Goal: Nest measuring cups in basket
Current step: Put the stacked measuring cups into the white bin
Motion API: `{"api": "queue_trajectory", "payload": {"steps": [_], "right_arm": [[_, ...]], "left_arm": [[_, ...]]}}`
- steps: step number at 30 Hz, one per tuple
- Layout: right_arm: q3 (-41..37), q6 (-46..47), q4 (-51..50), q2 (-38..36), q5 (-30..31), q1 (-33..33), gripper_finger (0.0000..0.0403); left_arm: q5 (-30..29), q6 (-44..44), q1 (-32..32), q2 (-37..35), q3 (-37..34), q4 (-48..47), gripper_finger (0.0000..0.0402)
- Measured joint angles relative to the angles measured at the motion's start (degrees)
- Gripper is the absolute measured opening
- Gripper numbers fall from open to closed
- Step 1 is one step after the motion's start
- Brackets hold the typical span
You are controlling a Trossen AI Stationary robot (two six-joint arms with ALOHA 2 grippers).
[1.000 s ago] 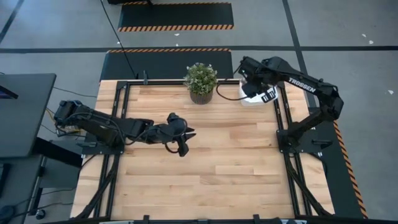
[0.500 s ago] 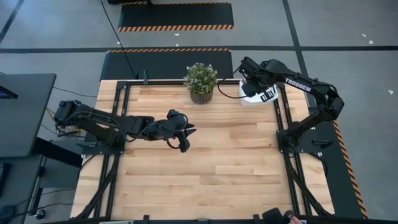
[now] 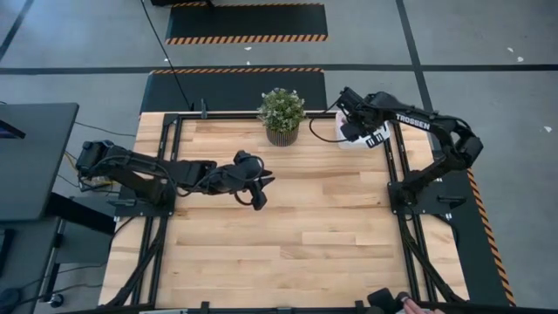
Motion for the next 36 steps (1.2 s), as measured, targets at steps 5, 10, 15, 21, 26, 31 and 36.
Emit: {"api": "queue_trajectory", "payload": {"steps": [5, 10, 15, 21, 26, 31, 36], "right_arm": [[-2.7, -0.1, 5.5, 0.0, 0.1, 0.0, 0.0118], [-5.0, -0.4, 9.7, 0.0, 1.0, -0.4, 0.0118], [-6.9, -1.6, 12.5, 0.0, 1.9, -0.4, 0.0118], [-9.6, -4.5, 14.8, 0.1, 1.9, -0.6, 0.0118], [-11.0, -6.0, 16.8, 0.1, 1.6, -0.7, 0.0118], [-12.7, -7.7, 19.1, 0.1, 0.6, -1.1, 0.0118], [-12.9, -7.5, 20.0, 1.2, 0.6, -1.2, 0.0118]], "left_arm": [[0.0, 0.0, 0.8, 0.0, 0.0, 0.0, 0.0096], [0.0, 0.1, 1.2, 0.0, 0.0, 0.0, 0.0096], [0.0, 0.0, 1.2, 0.0, 0.0, 0.0, 0.0096], [0.0, 0.0, 1.2, 0.0, 0.0, 0.0, 0.0096], [0.0, -0.1, 1.2, 0.0, 0.0, 0.1, 0.0096], [0.0, -0.1, 1.2, 0.0, 0.0, 0.6, 0.0096], [0.0, -0.1, 1.2, 0.0, 0.0, 1.0, 0.0096]]}}
